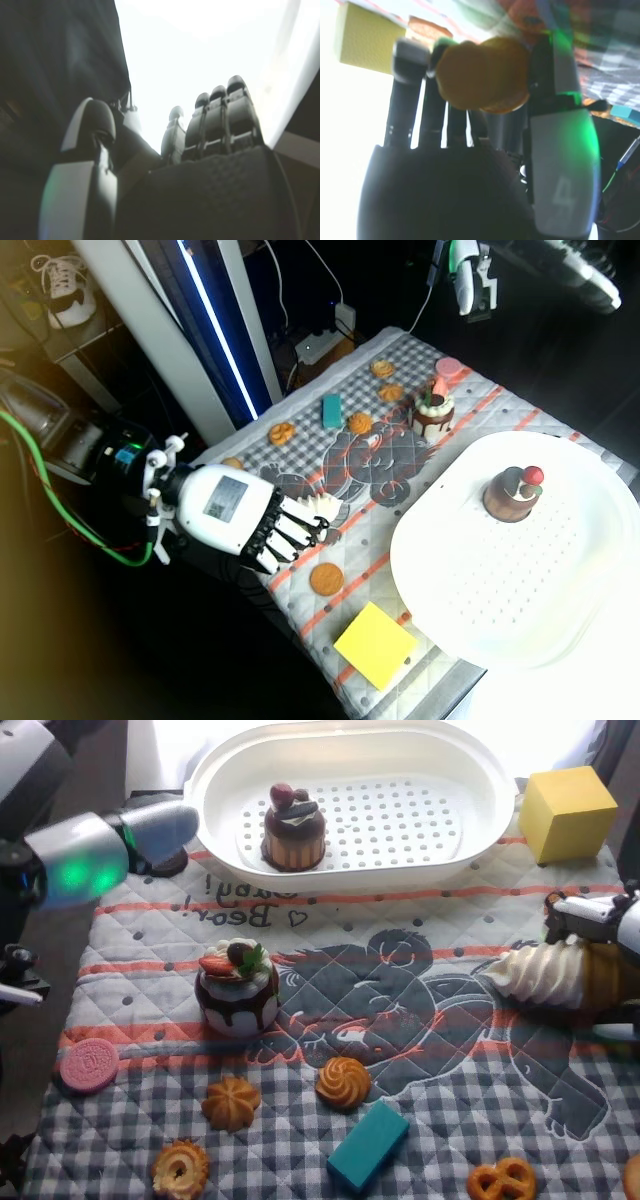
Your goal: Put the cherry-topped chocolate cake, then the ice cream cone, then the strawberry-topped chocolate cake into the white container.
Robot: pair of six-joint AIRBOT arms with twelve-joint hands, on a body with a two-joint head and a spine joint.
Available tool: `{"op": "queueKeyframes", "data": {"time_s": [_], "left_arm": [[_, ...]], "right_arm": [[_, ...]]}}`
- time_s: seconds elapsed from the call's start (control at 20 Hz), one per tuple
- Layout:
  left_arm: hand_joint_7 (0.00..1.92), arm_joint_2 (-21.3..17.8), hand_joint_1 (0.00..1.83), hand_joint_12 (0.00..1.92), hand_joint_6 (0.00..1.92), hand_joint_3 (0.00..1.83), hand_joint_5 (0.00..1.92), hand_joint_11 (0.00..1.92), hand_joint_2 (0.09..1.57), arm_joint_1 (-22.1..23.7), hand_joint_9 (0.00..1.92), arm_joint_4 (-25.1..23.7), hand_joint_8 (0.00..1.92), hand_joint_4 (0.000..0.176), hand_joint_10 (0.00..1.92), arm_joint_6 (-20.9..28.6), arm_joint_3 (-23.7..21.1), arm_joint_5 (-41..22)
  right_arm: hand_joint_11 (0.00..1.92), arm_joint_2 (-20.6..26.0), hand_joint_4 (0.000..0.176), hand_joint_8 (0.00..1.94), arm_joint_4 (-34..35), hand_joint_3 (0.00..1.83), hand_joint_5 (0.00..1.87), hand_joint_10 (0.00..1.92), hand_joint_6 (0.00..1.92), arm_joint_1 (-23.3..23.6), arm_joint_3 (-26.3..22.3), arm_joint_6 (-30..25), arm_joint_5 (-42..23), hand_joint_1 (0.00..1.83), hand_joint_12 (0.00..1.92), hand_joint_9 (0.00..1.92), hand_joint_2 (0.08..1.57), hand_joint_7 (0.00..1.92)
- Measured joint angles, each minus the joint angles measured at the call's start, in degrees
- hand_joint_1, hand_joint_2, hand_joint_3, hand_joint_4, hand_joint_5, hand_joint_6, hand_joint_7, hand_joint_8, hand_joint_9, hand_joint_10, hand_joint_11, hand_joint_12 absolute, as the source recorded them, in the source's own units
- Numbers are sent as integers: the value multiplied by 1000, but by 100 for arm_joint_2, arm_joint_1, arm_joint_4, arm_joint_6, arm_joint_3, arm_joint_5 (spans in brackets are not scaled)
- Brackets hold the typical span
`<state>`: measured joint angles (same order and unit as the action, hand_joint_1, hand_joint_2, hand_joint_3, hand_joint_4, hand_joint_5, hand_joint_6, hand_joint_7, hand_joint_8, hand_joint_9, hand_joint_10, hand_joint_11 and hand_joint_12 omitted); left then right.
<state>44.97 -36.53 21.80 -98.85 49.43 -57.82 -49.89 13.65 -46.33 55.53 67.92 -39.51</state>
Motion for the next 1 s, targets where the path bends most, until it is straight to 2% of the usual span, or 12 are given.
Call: {"op": "queueKeyframes", "data": {"time_s": [0.15,0.25,0.35,0.4,0.5,0.65,0.7,0.75,0.85,0.9,0.95,1.0], "left_arm": [[0,-26,630,0,5,0,35,0,1171,-98,0,85,0,175,0,7,-11,-74],[0,-26,662,0,4,4,35,0,1192,-212,0,175,0,146,0,0,-11,-111],[2,-26,688,1,4,5,38,1,1203,-306,0,260,0,107,0,7,-22,-120],[2,-26,688,1,4,5,38,1,1203,-334,0,264,0,107,0,2,-22,-114],[0,-28,646,2,5,5,44,1,1209,-422,0,286,0,105,0,9,-44,-160],[0,-26,689,1,6,7,53,1,1222,-627,0,374,0,95,0,33,-68,-199],[0,-26,673,0,4,9,47,0,1230,-673,0,446,0,75,0,87,-68,-225],[0,-26,668,0,3,10,46,0,1234,-686,0,463,0,75,0,127,-68,-254],[0,-26,690,13,5,13,53,26,1253,-741,0,442,0,88,0,168,-68,-339],[0,-26,702,23,6,9,58,38,1251,-748,0,428,0,91,0,173,-68,-363],[0,-26,706,15,2,8,49,11,1253,-793,0,400,0,85,0,186,-68,-424],[0,-20,703,0,1,5,49,0,1251,-804,0,409,0,86,0,188,-68,-452]], "right_arm": [[843,146,0,1578,-304,0,668,1760,1251,133,-201,-7,-330,1202,1921,826,1259,798],[800,173,0,1435,-339,0,638,1532,1399,332,-199,-7,-476,1163,1808,819,1260,813],[897,146,0,1518,-367,0,676,1660,1235,584,-81,-4,-514,1206,1912,912,1246,830],[897,72,0,1518,-361,0,676,1660,1235,728,17,0,-501,1206,1912,912,1246,830],[563,-188,0,1493,-295,2,679,1481,1340,1145,278,76,-337,1149,1800,646,1261,762],[442,-597,10,1511,-334,0,660,1521,1429,1891,634,372,101,1121,1854,545,1285,706],[141,-723,0,992,-313,0,674,1124,1445,2081,739,490,232,1072,1760,355,1281,548],[348,-833,0,1233,-291,0,765,1178,1459,2249,852,584,306,1155,1795,511,1259,649],[939,-1200,0,1361,-190,0,706,1509,1266,2520,1283,636,579,1210,1852,988,1222,876],[527,-1390,0,973,-66,0,717,1353,1351,2616,1526,649,754,1113,1907,437,1246,494],[553,-1648,0,1488,90,1,757,1531,1338,2680,1845,660,1034,1133,1918,449,1282,541],[495,-1893,0,1564,267,0,782,1590,1297,2704,2142,682,1316,1146,1921,491,1269,619]]}}
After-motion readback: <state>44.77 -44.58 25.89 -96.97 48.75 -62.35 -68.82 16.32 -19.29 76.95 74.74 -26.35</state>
